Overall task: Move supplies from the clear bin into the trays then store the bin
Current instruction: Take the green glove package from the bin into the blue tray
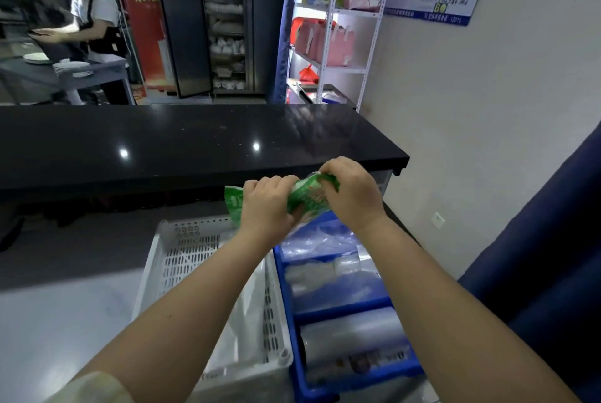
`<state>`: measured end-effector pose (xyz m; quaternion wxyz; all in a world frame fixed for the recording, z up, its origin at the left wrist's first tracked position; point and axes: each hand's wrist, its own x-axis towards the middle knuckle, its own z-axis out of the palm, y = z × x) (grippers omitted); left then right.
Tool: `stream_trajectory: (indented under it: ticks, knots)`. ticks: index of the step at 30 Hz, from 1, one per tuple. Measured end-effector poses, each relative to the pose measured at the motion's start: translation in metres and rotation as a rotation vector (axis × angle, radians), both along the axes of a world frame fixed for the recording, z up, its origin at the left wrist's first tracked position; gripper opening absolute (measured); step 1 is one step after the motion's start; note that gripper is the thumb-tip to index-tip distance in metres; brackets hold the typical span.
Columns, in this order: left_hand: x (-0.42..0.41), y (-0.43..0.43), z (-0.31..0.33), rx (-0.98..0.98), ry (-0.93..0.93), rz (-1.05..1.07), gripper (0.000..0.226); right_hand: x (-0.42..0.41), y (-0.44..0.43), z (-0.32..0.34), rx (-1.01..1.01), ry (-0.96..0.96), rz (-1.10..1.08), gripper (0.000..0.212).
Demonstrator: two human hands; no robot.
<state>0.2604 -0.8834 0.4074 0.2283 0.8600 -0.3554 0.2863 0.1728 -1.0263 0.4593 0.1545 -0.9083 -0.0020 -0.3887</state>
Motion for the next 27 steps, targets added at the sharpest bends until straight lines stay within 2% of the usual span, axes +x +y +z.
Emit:
stream_trajectory:
  ticks: [8,15,18,22,25,27]
  knots:
    - [0.019,-0.024,-0.026,0.124,0.104,-0.013,0.065,0.029,-0.066,-0.027,0.24,-0.032,-0.137,0.008]
    - [0.031,-0.031,-0.032,0.138,0.075,0.032,0.046,0.028,-0.111,-0.064,0.356,0.085,-0.149,0.018]
    - [0.046,-0.032,-0.017,0.141,0.066,0.083,0.042,0.025,-0.129,-0.079,0.48,0.139,-0.164,0.023]
    - [0.056,-0.036,-0.008,0.122,0.123,0.145,0.041,0.022,-0.141,-0.116,0.662,0.296,-0.199,0.029]
    - [0.054,-0.044,-0.011,0.118,0.144,0.149,0.042,0.027,-0.134,-0.146,0.524,0.531,-0.113,0.031]
    - [0.052,-0.053,-0.014,0.127,0.171,0.135,0.042,0.039,-0.124,-0.159,0.381,0.724,-0.036,0.04]
